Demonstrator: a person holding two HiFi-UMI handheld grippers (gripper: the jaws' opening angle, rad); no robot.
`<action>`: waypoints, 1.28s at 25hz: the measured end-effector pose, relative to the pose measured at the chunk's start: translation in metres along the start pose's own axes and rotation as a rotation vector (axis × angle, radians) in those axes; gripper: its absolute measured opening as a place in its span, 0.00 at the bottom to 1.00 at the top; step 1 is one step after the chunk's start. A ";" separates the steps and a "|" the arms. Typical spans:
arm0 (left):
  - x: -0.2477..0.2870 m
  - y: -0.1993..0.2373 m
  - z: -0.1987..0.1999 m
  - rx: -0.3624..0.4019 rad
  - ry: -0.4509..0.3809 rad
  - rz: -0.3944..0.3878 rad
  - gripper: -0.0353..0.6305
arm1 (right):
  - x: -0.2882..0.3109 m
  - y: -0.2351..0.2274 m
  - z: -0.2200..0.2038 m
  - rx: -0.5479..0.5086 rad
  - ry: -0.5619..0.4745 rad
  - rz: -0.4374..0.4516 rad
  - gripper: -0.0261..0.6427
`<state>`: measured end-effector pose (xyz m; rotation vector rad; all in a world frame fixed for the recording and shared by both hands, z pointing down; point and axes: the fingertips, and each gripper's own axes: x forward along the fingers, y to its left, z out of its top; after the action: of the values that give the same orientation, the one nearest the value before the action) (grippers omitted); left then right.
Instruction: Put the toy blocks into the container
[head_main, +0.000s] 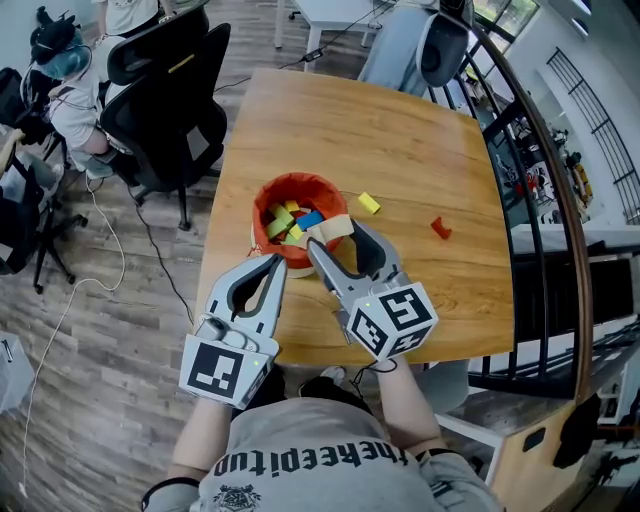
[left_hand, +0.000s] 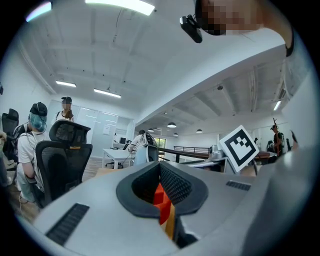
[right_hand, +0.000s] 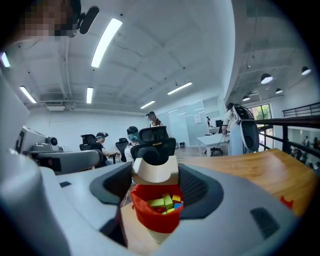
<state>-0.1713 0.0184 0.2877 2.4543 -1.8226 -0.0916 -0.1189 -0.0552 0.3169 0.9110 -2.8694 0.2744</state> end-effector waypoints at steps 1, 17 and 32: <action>-0.001 0.004 -0.001 -0.001 0.000 0.002 0.07 | 0.004 0.001 -0.001 -0.001 0.005 0.001 0.48; -0.004 0.043 -0.014 -0.044 0.021 0.018 0.07 | 0.042 0.001 -0.028 0.015 0.082 -0.046 0.48; 0.000 0.043 -0.018 -0.045 0.026 0.005 0.07 | 0.037 -0.007 -0.026 0.050 0.051 -0.073 0.28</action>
<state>-0.2103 0.0065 0.3101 2.4086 -1.7958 -0.0987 -0.1433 -0.0756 0.3496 0.9997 -2.7873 0.3577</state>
